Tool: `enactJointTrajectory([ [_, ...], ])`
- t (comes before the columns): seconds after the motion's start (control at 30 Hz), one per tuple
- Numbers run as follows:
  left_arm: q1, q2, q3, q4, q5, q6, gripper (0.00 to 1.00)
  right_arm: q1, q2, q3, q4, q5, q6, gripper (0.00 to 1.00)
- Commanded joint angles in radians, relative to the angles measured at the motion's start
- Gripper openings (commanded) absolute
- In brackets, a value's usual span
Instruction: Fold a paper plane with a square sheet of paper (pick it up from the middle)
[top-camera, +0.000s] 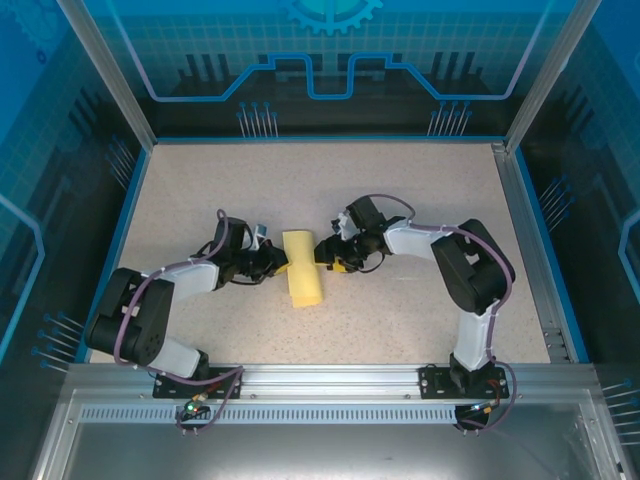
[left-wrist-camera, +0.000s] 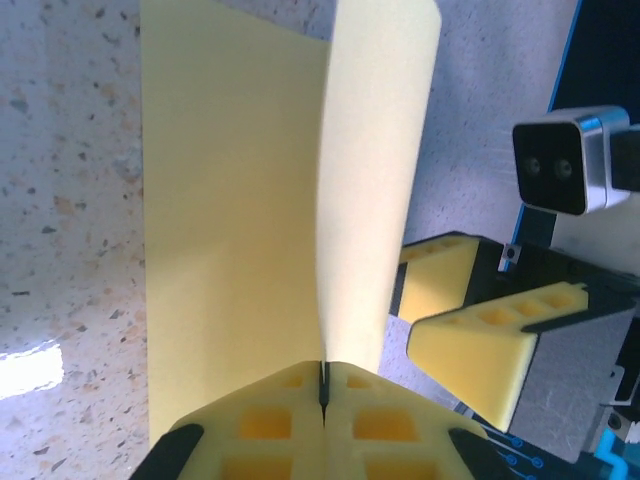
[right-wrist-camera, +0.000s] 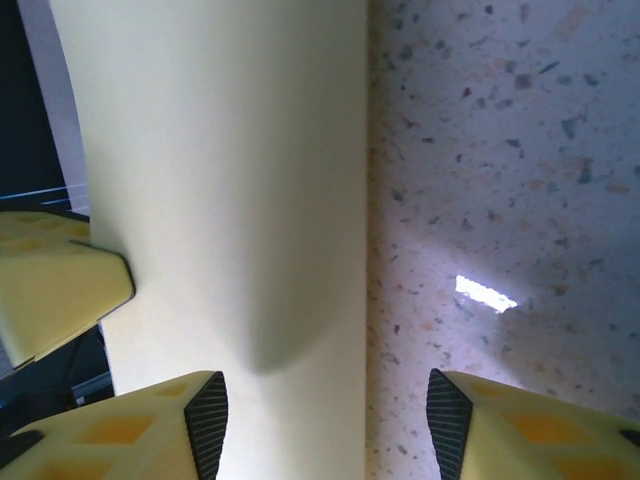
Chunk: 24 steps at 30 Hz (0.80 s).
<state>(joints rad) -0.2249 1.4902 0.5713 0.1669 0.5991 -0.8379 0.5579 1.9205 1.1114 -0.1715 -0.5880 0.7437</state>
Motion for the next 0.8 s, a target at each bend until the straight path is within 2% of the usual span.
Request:
enactJointTrajectory([
  [0.0,0.005,0.031,0.025,-0.035,0.042,0.030,0.04,0.015,0.040,0.051,-0.036,-0.028,-0.031,0.58],
  [0.3,0.006,0.054,0.045,-0.079,0.047,0.052,0.12,0.023,0.089,0.108,-0.081,-0.048,-0.077,0.52],
  [0.4,0.006,0.041,0.048,-0.081,0.042,0.052,0.23,0.024,0.108,0.120,-0.096,-0.052,-0.087,0.48],
  [0.43,0.006,0.033,0.047,-0.081,0.043,0.054,0.23,0.025,0.111,0.120,-0.092,-0.057,-0.086,0.48],
  [0.63,0.004,-0.050,0.032,-0.125,0.033,0.068,0.44,0.031,0.117,0.119,-0.090,-0.029,-0.066,0.49],
  [0.77,-0.003,-0.058,0.024,-0.163,0.044,0.081,0.45,0.033,0.107,0.104,-0.060,-0.007,-0.026,0.51],
])
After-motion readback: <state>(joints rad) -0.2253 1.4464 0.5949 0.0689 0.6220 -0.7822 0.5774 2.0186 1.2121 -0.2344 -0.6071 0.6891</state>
